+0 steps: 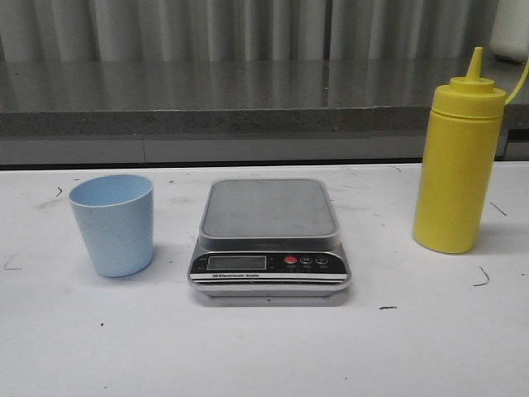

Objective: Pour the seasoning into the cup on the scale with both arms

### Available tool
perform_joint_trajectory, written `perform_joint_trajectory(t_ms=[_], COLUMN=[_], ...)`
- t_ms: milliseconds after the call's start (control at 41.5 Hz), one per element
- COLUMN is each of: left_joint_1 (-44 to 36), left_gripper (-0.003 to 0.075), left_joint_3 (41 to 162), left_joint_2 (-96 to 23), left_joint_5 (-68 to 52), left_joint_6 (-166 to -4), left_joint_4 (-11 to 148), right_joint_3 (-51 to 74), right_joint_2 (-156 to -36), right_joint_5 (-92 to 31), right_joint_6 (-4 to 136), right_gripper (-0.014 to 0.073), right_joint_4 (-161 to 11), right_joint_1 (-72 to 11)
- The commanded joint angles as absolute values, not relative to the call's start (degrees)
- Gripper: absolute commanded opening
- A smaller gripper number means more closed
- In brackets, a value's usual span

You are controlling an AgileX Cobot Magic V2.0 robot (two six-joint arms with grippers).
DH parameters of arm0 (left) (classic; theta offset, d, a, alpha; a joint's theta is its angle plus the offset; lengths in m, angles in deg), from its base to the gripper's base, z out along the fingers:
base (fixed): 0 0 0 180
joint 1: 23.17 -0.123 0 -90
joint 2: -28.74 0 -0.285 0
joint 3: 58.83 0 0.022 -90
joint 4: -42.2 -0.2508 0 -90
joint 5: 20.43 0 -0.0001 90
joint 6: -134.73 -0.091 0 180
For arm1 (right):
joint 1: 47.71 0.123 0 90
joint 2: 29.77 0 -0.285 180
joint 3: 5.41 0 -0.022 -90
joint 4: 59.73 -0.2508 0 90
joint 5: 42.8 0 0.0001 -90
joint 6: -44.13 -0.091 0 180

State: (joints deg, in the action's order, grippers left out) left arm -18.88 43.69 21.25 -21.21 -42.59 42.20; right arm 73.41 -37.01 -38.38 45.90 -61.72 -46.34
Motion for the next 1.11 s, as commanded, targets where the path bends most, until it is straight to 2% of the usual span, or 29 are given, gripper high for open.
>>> perform_joint_trajectory(t_ms=[0, 724, 844, 941, 1085], left_joint_1=[-18.6, -18.6, -18.6, -18.6, -18.6], left_gripper=[-0.002, -0.002, -0.002, -0.002, -0.002], left_joint_3=[42.3, 42.3, 42.4, 44.9, 54.6], left_joint_2=[22.2, 22.2, 22.2, 22.1, 22.0], left_joint_5=[-26.1, -26.2, -29.1, -30.9, -23.7], left_joint_6=[-42.5, -42.5, -42.5, -42.5, -42.5], left_joint_4=[42.2, 42.2, 42.2, 42.2, 42.2], right_joint_3=[73.0, 73.0, 72.6, 69.3, 60.4], right_joint_2=[-36.1, -36.1, -36.1, -36.1, -36.5], right_joint_5=[-43.2, -43.3, -44.2, -41.3, -34.7], right_joint_6=[46.1, 46.1, 46.1, 46.1, 46.1], right_gripper=[-0.0067, -0.0067, -0.0067, -0.0067, -0.0067], right_joint_4=[-61.9, -61.9, -62.3, -62.4, -62.3], right_joint_1=[-46.3, -46.3, -46.3, -46.3, -46.3])
